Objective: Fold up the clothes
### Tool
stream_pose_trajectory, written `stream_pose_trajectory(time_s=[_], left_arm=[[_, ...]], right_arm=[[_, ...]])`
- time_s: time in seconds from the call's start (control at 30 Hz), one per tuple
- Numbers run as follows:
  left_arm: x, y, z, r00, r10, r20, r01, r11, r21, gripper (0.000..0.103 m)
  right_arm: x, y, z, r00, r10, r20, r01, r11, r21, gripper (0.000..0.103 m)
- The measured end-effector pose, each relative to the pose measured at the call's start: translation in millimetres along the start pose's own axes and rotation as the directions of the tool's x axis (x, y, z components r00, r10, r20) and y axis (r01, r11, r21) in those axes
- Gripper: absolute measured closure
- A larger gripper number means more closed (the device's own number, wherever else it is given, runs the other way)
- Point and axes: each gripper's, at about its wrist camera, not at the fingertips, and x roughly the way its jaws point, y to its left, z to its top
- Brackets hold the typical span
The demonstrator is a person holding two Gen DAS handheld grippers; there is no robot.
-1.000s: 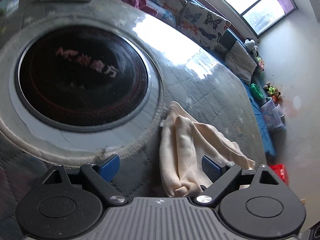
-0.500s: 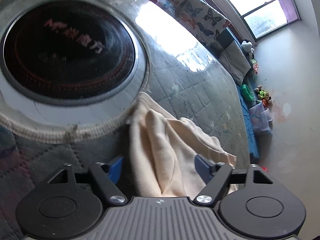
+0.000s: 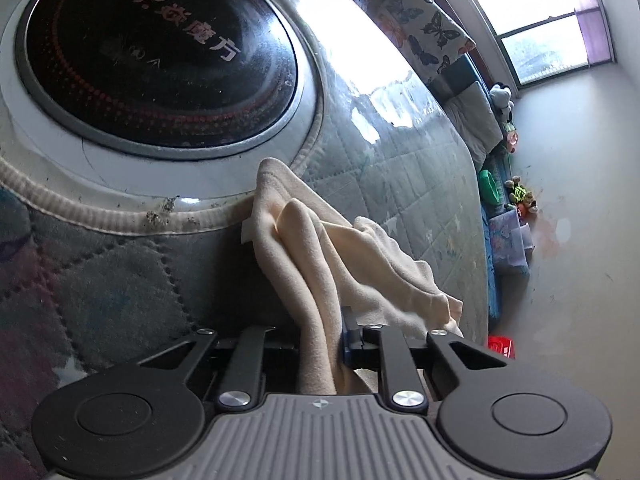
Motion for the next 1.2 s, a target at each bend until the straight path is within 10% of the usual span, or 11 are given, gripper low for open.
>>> stream_pose_trajectory(time_s=[0.37, 0.8, 1.0, 1.2], left_arm=[[0, -5, -2, 1.000, 0.025, 0.010, -0.025, 0.998, 0.054, 0.083], [4, -14, -3, 0.998, 0.054, 0.024, -0.056, 0.995, 0.078, 0.083], [6, -21, -5, 0.996, 0.085, 0.037, -0.089, 0.990, 0.113, 0.083], [6, -42, -7, 0.990, 0.128, 0.064, -0.138, 0.971, 0.195, 0.084]], right_arm=[[-34, -111, -39, 0.944, -0.330, -0.029, 0.324, 0.903, 0.281, 0.072], [-15, -157, -69, 0.953, -0.299, -0.053, 0.291, 0.850, 0.438, 0.054], [-16, -154, -69, 0.960, -0.279, -0.031, 0.261, 0.846, 0.465, 0.084], [-29, -146, -63, 0.958, -0.285, 0.024, 0.241, 0.850, 0.468, 0.090]])
